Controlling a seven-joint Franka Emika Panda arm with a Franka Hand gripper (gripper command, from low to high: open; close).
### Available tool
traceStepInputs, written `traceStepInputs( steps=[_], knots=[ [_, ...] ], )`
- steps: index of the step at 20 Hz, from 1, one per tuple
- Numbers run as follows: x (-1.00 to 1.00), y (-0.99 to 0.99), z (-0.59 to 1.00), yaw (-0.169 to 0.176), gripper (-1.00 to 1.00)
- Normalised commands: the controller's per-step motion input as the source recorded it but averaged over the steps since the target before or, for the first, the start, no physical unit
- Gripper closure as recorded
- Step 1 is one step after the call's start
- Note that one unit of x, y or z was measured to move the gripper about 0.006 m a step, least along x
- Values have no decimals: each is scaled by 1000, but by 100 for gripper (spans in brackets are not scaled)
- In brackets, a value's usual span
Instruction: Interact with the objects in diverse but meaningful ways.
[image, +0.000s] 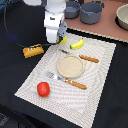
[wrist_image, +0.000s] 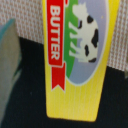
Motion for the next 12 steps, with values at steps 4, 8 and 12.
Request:
traceStepInputs(
  steps=[4, 8, 12],
  knots=[
    [-151, -270, 913, -54, -100],
    [-360, -662, 481, -10, -100],
    [-477, -687, 180, 1, -100]
  ],
)
